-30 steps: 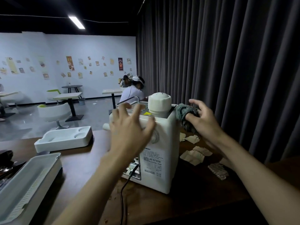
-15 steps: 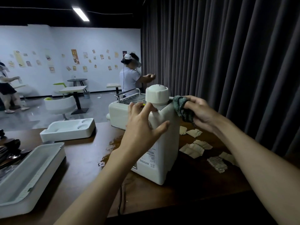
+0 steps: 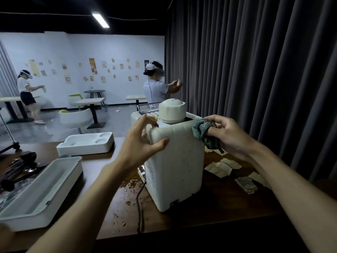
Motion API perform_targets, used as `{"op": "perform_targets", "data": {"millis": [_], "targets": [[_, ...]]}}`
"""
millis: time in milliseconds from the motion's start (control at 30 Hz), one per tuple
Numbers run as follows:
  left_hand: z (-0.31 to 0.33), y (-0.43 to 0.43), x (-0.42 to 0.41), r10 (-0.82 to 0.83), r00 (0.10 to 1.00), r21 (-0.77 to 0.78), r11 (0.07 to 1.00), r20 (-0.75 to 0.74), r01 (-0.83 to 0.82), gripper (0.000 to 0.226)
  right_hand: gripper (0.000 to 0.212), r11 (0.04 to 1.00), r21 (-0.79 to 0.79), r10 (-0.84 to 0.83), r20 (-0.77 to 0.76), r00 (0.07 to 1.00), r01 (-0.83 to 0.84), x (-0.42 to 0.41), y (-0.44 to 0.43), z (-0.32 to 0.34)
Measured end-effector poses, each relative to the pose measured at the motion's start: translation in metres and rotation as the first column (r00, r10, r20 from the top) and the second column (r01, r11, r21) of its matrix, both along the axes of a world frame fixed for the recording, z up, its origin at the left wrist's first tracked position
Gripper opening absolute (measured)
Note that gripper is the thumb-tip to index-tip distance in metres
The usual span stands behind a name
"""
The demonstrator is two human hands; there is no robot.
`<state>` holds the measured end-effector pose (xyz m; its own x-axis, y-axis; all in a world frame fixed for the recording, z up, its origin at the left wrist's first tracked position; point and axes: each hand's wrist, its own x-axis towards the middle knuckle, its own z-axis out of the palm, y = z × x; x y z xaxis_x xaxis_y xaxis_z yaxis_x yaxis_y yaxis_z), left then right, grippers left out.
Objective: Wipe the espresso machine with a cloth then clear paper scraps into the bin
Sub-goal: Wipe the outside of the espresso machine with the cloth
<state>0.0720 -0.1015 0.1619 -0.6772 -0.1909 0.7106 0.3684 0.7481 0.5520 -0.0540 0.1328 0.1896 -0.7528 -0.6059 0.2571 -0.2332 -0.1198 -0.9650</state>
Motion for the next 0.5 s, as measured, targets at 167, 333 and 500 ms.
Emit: {"op": "perform_targets", "data": {"millis": [167,333,500], "targets": [[0.017,-0.022,0.008,-0.068,0.975,-0.086,0.992,0.212,0.088,0.049,0.027,0.998,-0.014,-0.059,-0.045,0.997,0.058,0.018,0.005,-0.010],[0.005,-0.013,0.013,0.075,0.986,-0.101,0.993,0.146,-0.061,0.047,0.029,0.994,-0.017,-0.111,-0.067,0.992,0.110,0.030,0.004,-0.009],[0.010,-0.026,0.014,-0.109,0.982,0.062,0.993,0.153,0.100,0.048,0.032,0.992,-0.019,-0.127,-0.192,0.973,0.126,0.044,0.004,-0.014]]}}
